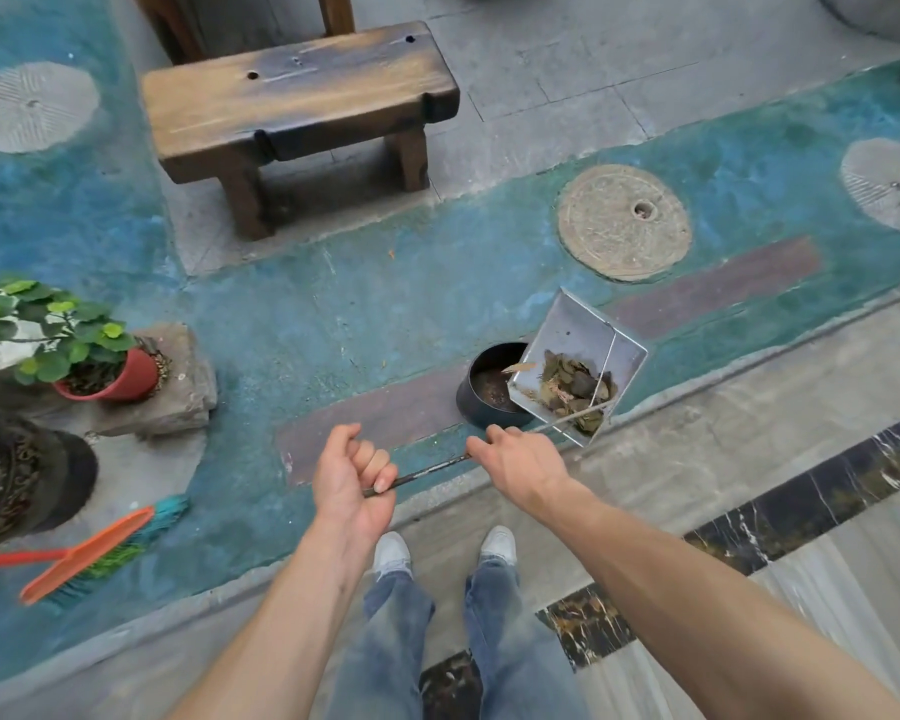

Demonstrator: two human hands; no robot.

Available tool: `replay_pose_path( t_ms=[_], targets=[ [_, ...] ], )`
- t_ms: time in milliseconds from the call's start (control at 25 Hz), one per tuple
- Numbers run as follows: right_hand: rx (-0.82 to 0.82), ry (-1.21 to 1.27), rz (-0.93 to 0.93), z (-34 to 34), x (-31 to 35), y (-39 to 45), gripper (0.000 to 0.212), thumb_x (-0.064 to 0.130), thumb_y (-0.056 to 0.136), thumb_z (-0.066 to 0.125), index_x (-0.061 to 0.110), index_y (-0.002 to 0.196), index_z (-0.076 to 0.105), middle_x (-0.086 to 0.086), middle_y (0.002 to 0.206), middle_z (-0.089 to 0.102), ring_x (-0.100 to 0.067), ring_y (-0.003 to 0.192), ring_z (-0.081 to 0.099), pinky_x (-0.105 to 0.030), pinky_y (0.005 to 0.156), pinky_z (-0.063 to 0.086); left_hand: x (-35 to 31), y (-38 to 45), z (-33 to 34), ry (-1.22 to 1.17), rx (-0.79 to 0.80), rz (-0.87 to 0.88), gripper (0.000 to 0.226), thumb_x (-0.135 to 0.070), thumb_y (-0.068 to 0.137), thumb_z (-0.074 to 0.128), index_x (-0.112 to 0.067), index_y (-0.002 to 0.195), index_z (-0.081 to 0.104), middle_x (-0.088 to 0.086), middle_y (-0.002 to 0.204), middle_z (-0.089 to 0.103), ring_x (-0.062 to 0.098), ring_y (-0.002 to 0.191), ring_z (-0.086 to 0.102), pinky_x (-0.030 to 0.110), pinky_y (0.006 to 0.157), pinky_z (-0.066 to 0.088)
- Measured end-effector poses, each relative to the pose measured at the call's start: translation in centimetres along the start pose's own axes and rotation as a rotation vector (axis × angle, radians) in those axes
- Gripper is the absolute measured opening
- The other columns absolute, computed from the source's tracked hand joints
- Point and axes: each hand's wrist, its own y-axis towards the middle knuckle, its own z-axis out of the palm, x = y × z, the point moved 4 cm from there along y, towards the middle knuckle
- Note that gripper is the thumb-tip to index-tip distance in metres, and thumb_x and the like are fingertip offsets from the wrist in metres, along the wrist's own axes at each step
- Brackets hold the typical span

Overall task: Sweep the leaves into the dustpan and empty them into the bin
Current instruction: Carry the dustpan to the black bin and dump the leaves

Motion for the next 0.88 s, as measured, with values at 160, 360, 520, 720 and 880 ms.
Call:
replay_pose_path(
  t_ms=[160, 360, 520, 720, 880],
  targets=[
    [0.018, -0.012, 0.001, 0.2, 0.7, 0.5, 0.022, 0.008, 0.096, 0.045, 0.016, 0.116, 0.047, -0.01, 0.107, 0.054, -0.031, 0.096, 0.057, -0.039, 0.058, 0.036, -0.2, 0.6, -1.3, -0.027, -0.014, -0.035, 0.053, -0.013, 0.086, 0.047, -0.026, 0.039, 0.025, -0.007, 0.037, 0.014, 0.01, 0.029, 0.013, 0.02, 0.03, 0.014],
    [0.038, 0.001, 0.01, 0.0, 1.1, 0.8, 0.022, 0.009, 0.098, 0.043, 0.017, 0.118, 0.048, -0.01, 0.109, 0.053, -0.031, 0.098, 0.057, -0.039, 0.06, 0.038, -0.5, 1.2, -1.3, -0.017, -0.017, -0.042, 0.053, -0.013, 0.086, 0.048, -0.026, 0.039, 0.026, -0.008, 0.037, 0.014, 0.01, 0.03, 0.013, 0.021, 0.03, 0.014],
    [0.064, 0.003, 0.019, -0.2, 1.8, 1.7, 0.026, 0.004, 0.096, 0.044, 0.017, 0.119, 0.048, -0.011, 0.112, 0.054, -0.031, 0.102, 0.056, -0.038, 0.062, 0.039, -0.8, 1.8, -2.7, -0.092, -0.076, -0.07, 0.051, -0.013, 0.084, 0.047, -0.024, 0.04, 0.024, -0.007, 0.037, 0.014, 0.011, 0.03, 0.013, 0.021, 0.03, 0.014],
    [0.088, -0.017, 0.0, 0.5, 2.4, 2.7, 0.033, 0.002, 0.094, 0.047, 0.019, 0.122, 0.049, -0.01, 0.114, 0.055, -0.03, 0.102, 0.057, -0.037, 0.061, 0.041, -0.3, 2.4, -4.5, -0.163, -0.16, -0.114, 0.043, -0.011, 0.083, 0.047, -0.023, 0.05, 0.02, -0.007, 0.039, 0.014, 0.011, 0.03, 0.013, 0.021, 0.029, 0.015],
    [0.1, -0.015, 0.015, 0.7, 2.2, 3.7, 0.032, 0.008, 0.098, 0.044, 0.021, 0.126, 0.05, -0.01, 0.115, 0.056, -0.03, 0.104, 0.057, -0.038, 0.062, 0.041, -0.3, 2.9, -4.3, -0.181, -0.188, -0.13, 0.043, -0.011, 0.084, 0.046, -0.022, 0.052, 0.02, -0.006, 0.039, 0.013, 0.012, 0.029, 0.013, 0.019, 0.029, 0.015]
  ],
)
